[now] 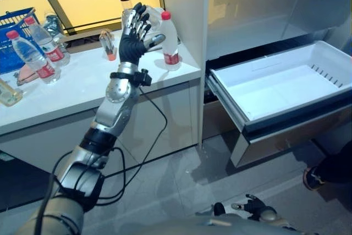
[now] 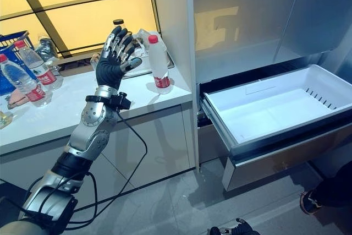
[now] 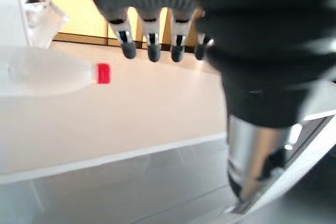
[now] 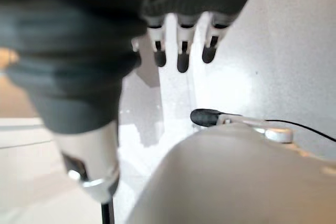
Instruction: Take the drinks into the refrigerator
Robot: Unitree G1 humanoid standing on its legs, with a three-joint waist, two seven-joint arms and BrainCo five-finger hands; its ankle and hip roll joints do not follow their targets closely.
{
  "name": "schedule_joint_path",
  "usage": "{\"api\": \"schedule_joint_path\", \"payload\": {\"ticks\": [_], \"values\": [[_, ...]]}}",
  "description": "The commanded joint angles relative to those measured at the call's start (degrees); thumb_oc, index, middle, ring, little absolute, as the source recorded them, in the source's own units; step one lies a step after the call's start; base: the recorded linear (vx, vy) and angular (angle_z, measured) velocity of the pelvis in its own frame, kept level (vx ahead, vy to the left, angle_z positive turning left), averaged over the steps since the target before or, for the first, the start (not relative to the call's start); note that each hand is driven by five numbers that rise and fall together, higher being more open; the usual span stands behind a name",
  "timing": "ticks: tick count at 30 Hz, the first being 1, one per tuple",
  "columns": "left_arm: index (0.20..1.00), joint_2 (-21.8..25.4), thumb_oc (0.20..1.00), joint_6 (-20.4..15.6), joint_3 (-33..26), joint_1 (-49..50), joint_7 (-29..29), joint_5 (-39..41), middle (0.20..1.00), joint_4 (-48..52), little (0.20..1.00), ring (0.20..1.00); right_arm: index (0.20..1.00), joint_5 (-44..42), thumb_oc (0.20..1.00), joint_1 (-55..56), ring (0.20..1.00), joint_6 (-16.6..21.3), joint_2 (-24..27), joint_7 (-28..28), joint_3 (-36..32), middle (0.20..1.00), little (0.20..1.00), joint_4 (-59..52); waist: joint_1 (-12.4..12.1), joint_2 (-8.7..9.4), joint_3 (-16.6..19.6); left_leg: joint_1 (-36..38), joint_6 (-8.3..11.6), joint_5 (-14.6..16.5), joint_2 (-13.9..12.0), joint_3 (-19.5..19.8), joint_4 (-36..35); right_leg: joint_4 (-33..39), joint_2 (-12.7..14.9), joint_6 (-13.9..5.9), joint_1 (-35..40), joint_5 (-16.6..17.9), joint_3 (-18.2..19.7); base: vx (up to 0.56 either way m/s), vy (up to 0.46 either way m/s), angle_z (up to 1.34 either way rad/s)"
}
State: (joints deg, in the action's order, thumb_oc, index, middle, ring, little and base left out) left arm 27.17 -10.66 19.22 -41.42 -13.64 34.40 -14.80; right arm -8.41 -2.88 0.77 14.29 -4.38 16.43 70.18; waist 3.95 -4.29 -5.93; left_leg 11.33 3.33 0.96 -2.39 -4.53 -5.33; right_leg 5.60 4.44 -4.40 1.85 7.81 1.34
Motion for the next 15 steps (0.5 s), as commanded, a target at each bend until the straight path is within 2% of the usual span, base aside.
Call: {"api": "schedule_joint_path", "payload": {"ticks": [1,3,4,5,8,15], "values": [[1.000,3.70,1.000,0.70,3.12,-14.66,-0.68,-2.35,1.000,-12.69,1.000,1.000,1.000,0.50,1.000,-3.39,1.000,0.28,0.37,-0.42,2.25,1.000,1.000,1.24,1.87,0.55,-1.06,-3.52,-0.30,1.03,0.89,4.60,0.56,-0.64,0.21,-3.48,5.79,-9.26,0.38,0.00,0.000,0.00],[1.000,4.18,1.000,2.17,4.72,-17.35,-0.17,-3.50,1.000,-19.39,1.000,1.000,1.000,0.36,1.000,-3.35,1.000,0.28,0.37,-0.42,2.68,1.000,1.000,1.30,2.28,0.32,-1.15,-3.68,-0.28,0.92,0.85,4.35,0.53,-0.69,0.18,-3.57,5.44,-9.10,0.61,0.00,0.000,0.00],[1.000,4.17,1.000,2.13,4.76,-17.44,-0.14,-3.48,1.000,-19.48,1.000,1.000,1.000,0.36,1.000,-3.37,1.000,0.28,0.35,-0.42,2.65,1.000,1.000,1.30,2.24,0.33,-1.17,-3.68,-0.28,0.93,0.85,4.34,0.53,-0.70,0.18,-3.57,5.43,-9.10,0.62,0.00,0.000,0.00],[1.000,4.06,1.000,3.13,5.73,-19.49,0.23,-3.97,1.000,-25.15,1.000,1.000,1.000,0.21,1.000,-3.44,1.000,0.36,0.47,-0.50,2.85,1.000,1.000,1.44,2.59,0.20,-1.28,-3.89,-0.24,0.83,0.77,4.10,0.58,-0.75,0.15,-3.63,5.16,-8.94,0.87,0.00,0.000,0.00],[1.000,3.98,1.000,4.55,6.97,-22.42,0.86,-5.27,1.000,-33.57,1.000,1.000,1.000,-0.38,1.000,-3.46,1.000,0.48,0.46,-0.85,3.18,1.000,1.000,1.61,3.19,0.02,-1.67,-3.61,-0.26,1.31,0.62,3.59,0.55,-0.78,0.04,-3.73,5.08,-9.24,1.17,0.01,0.004,-0.06],[1.000,4.47,1.000,5.63,6.65,-24.47,0.62,-6.15,1.000,-43.11,1.000,1.000,1.000,-1.32,1.000,-3.68,1.000,0.77,0.46,-1.64,3.32,1.000,1.000,1.98,3.84,-0.05,-2.16,-4.02,-0.16,1.17,0.38,2.64,0.62,-0.89,-0.17,-3.85,4.08,-8.76,2.05,-0.01,0.000,-0.08]]}}
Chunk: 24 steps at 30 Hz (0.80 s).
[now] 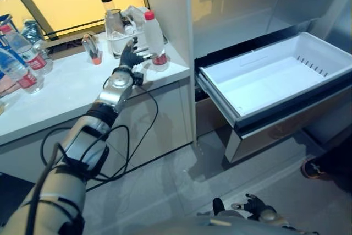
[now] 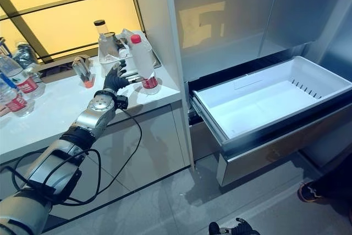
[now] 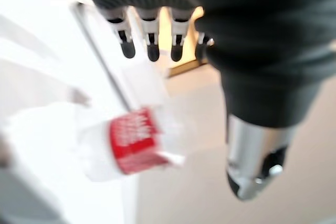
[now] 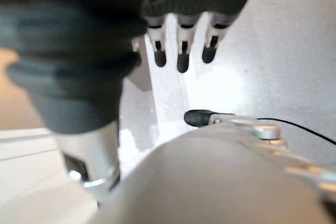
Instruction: Take the drinks into the refrigerator
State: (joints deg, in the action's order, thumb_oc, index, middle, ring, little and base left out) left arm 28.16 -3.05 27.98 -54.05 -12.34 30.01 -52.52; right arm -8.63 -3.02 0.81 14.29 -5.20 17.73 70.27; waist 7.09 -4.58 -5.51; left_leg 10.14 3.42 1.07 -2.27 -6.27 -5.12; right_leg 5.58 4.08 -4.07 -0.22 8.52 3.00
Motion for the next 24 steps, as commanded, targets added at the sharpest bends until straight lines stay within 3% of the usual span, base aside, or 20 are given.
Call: {"api": "schedule_joint_path", "payload": {"ticks": [1,9,15,24], "values": [[1.000,3.64,1.000,-1.97,-2.45,-12.14,-1.19,-1.92,1.000,-6.18,1.000,1.000,1.000,-1.17,1.000,-3.50,1.000,0.78,0.48,-0.97,1.99,1.000,1.000,2.04,0.79,0.28,-2.60,-2.87,-0.21,1.04,0.20,4.25,0.39,-0.87,0.13,-4.16,6.06,-9.43,0.43,0.00,0.000,0.00],[1.000,5.18,1.000,-2.47,-2.56,-13.07,-2.27,-2.12,1.000,-6.79,1.000,1.000,1.000,-2.22,1.000,-3.17,1.000,1.15,0.62,-1.47,1.82,1.000,1.000,1.82,1.09,0.47,-2.69,-2.97,-0.11,1.08,0.08,3.69,0.31,-0.88,-0.07,-4.19,5.79,-9.35,0.79,0.01,-0.001,-0.02],[1.000,3.59,1.000,-2.49,-1.96,-13.88,-1.95,-1.58,1.000,-7.22,1.000,1.000,1.000,-2.76,1.000,-3.49,1.000,1.28,0.89,-1.60,1.75,1.000,1.000,1.61,1.62,0.36,-3.02,-2.99,-0.04,1.08,-0.02,3.63,0.22,-0.93,-0.14,-4.21,5.47,-9.31,0.82,0.01,0.001,-0.03],[1.000,2.11,1.000,-1.04,1.59,-13.76,3.94,-1.63,1.000,-8.19,1.000,1.000,1.000,-3.92,1.000,-2.91,1.000,1.15,2.42,-1.09,0.14,1.000,1.000,1.31,2.85,-0.69,-4.13,-3.67,-0.06,0.84,0.09,2.75,0.23,-1.01,-0.08,-4.30,4.28,-8.75,1.65,-0.01,0.004,-0.03]]}}
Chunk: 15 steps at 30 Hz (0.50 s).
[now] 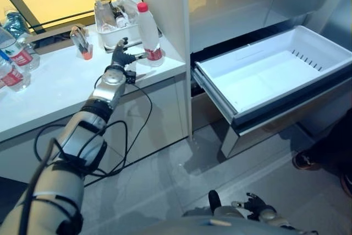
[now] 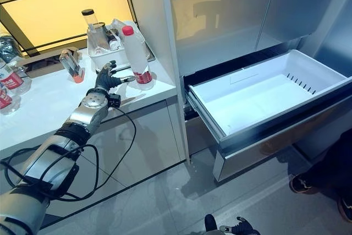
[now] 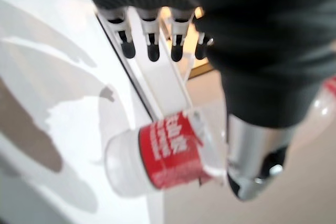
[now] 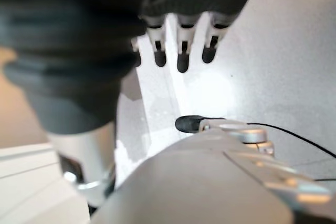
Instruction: Take the drinks into the refrigerator
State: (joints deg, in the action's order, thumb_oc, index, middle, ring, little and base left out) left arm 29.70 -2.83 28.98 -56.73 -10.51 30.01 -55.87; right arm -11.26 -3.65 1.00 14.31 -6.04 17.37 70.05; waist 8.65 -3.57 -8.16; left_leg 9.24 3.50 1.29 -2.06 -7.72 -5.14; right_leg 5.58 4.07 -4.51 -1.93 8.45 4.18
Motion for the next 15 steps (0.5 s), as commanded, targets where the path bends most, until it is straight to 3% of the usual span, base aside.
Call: {"api": "schedule_joint_path", "payload": {"ticks": [1,15], "values": [[1.000,0.55,1.000,-1.26,0.59,-11.09,2.11,-1.63,1.000,-4.85,1.000,1.000,1.000,-1.29,1.000,-2.27,1.000,0.96,2.41,-0.25,0.48,1.000,1.000,1.51,1.27,-1.70,-1.47,-2.76,-0.13,0.63,-0.12,4.19,0.25,-1.01,-0.08,-3.86,6.00,-8.69,0.48,0.01,0.012,-0.05],[1.000,-4.70,1.000,0.12,-0.38,-4.88,5.04,-5.99,1.000,-8.77,1.000,1.000,1.000,-1.52,1.000,-2.25,1.000,1.09,3.63,-0.84,-1.47,1.000,1.000,1.59,3.57,-3.35,-2.90,-2.66,-0.08,0.70,-0.10,2.15,0.24,-1.13,-0.26,-3.80,4.95,-8.54,2.34,0.01,0.009,-0.05]]}}
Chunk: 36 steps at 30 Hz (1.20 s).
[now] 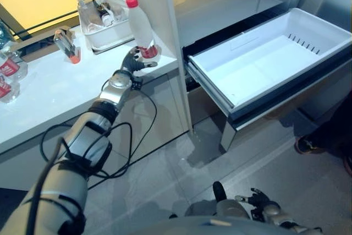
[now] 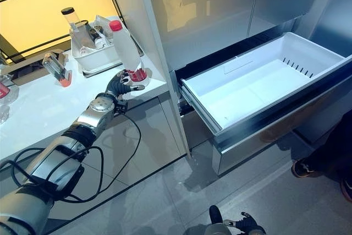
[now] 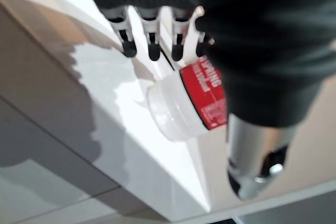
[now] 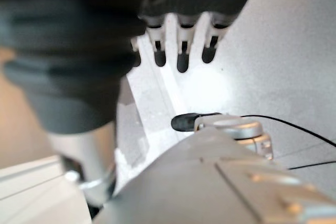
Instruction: Take the drinks into the refrigerator
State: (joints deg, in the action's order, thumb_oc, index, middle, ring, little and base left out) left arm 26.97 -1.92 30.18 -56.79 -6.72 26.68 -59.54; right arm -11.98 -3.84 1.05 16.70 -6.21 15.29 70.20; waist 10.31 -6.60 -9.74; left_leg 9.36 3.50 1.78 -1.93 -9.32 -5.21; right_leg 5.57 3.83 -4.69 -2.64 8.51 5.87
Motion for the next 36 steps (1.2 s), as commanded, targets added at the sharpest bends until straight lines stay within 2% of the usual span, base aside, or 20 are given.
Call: {"api": "schedule_joint_path", "payload": {"ticks": [1,8,9,10,13,17,18,19,24,28,32,36], "values": [[1.000,-3.50,1.000,-0.82,-2.18,-4.93,0.21,-2.79,1.000,-5.92,1.000,1.000,1.000,-0.91,1.000,-2.28,1.000,1.26,1.33,-1.03,0.64,1.000,1.000,1.19,2.26,-0.31,-1.75,-2.93,-0.04,0.14,-0.22,3.67,0.28,-1.14,-0.09,-3.54,5.39,-8.58,0.77,0.00,0.000,0.00],[1.000,-8.85,1.000,-2.18,-5.09,-8.44,-5.01,2.54,1.000,-7.00,1.000,1.000,1.000,-1.95,1.000,-5.11,1.000,2.11,1.46,-3.10,2.37,1.000,1.000,-0.73,3.84,0.08,-4.66,-5.75,0.22,-0.86,-0.41,3.00,0.55,-1.50,-0.48,-3.38,2.29,-7.68,1.59,-0.06,-0.001,-0.02],[1.000,-8.85,1.000,-2.17,-5.09,-8.46,-5.03,2.55,1.000,-7.00,1.000,1.000,1.000,-1.96,1.000,-5.14,1.000,2.11,1.47,-3.11,2.37,1.000,1.000,-0.74,3.84,0.06,-4.64,-5.82,0.23,-0.87,-0.42,2.99,0.56,-1.51,-0.48,-3.38,2.22,-7.66,1.59,-0.12,0.019,-0.17],[1.000,-7.13,1.000,-3.79,-5.74,-8.69,-5.88,4.09,1.000,-3.40,1.000,1.000,1.000,-2.18,1.000,-1.45,1.000,2.51,1.71,-2.70,0.97,1.000,1.000,-0.31,5.32,0.21,-5.71,-7.04,0.33,-1.33,-0.44,2.07,0.49,-1.70,-0.76,-3.49,0.05,-6.83,2.41,-0.09,0.023,-0.20],[1.000,-6.50,1.000,-3.19,-6.21,-9.07,-6.13,3.77,1.000,-5.67,1.000,1.000,1.000,-0.32,1.000,1.66,1.000,3.19,-0.12,-3.26,1.85,1.000,1.000,-3.49,6.00,0.55,-5.80,-8.78,0.43,-1.96,-0.53,1.02,0.51,-1.90,-1.10,-3.64,-1.88,-6.35,3.27,-0.08,-0.002,-0.29],[1.000,-8.67,1.000,-3.80,-4.94,-10.38,-6.57,3.96,1.000,-4.37,1.000,1.000,1.000,-0.39,1.000,4.84,1.000,3.26,-0.73,-3.11,1.56,1.000,1.000,-3.96,6.45,0.49,-5.80,-8.79,0.49,-2.06,-0.47,1.10,0.41,-1.70,-0.91,-3.58,-1.60,-6.58,3.36,0.01,-0.012,-0.15],[0.649,-8.67,0.649,-3.80,-4.94,-10.38,-6.57,3.96,0.649,-4.36,0.649,0.649,1.000,-0.38,1.000,4.85,1.000,3.26,-0.73,-3.11,1.56,1.000,1.000,-3.97,6.45,0.49,-5.81,-8.78,0.49,-2.06,-0.47,1.11,0.41,-1.70,-0.91,-3.58,-1.59,-6.58,3.35,0.02,-0.003,-0.05],[0.200,-10.82,0.200,-4.31,-4.65,-10.23,-6.77,4.56,0.200,-2.70,0.200,0.200,1.000,-0.61,1.000,5.34,1.000,3.36,-0.71,-3.19,1.15,1.000,1.000,-3.70,6.74,0.54,-6.00,-8.50,0.47,-1.96,-0.33,1.17,0.39,-1.64,-0.80,-3.53,-1.26,-6.63,3.49,0.00,0.000,0.00],[0.200,-15.90,0.200,-5.90,-3.68,-6.10,-6.81,5.43,0.200,3.98,0.200,0.200,1.000,-0.85,1.000,6.19,1.000,3.60,-0.74,-3.41,0.24,1.000,1.000,-3.86,6.84,0.67,-6.17,-7.96,0.36,-1.70,-0.14,1.22,0.29,-1.47,-0.59,-3.37,-0.73,-6.67,3.67,0.00,-0.001,0.07],[0.200,-18.00,0.200,-6.23,-2.49,-2.72,-6.77,3.98,0.200,7.36,0.200,0.200,1.000,-0.98,1.000,6.13,1.000,3.82,-0.51,-3.71,-0.45,1.000,1.000,-3.99,6.49,0.83,-6.31,-7.90,0.30,-1.67,-0.11,1.41,0.27,-1.36,-0.53,-3.28,-0.48,-6.71,3.50,-0.01,-0.005,0.04],[0.200,-18.66,0.200,-6.79,-2.20,1.07,-7.06,4.22,0.200,11.33,0.200,0.200,1.000,-1.35,1.000,5.95,1.000,3.86,-0.71,-4.04,-1.04,1.000,1.000,-4.00,5.92,1.01,-6.60,-7.93,0.25,-1.76,-0.09,1.94,0.26,-1.27,-0.51,-3.11,-0.29,-6.73,3.08,0.00,0.000,0.00],[0.200,-16.88,0.200,-7.83,-1.84,9.26,-6.41,3.38,0.200,21.97,0.200,0.200,1.000,-1.97,1.000,5.27,1.000,4.01,-1.10,-4.39,-2.35,1.000,1.000,-4.26,4.35,1.41,-6.94,-8.25,0.24,-1.89,0.01,2.68,0.36,-1.25,-0.45,-2.96,-0.12,-6.70,2.33,-0.03,-0.033,-0.01]]}}
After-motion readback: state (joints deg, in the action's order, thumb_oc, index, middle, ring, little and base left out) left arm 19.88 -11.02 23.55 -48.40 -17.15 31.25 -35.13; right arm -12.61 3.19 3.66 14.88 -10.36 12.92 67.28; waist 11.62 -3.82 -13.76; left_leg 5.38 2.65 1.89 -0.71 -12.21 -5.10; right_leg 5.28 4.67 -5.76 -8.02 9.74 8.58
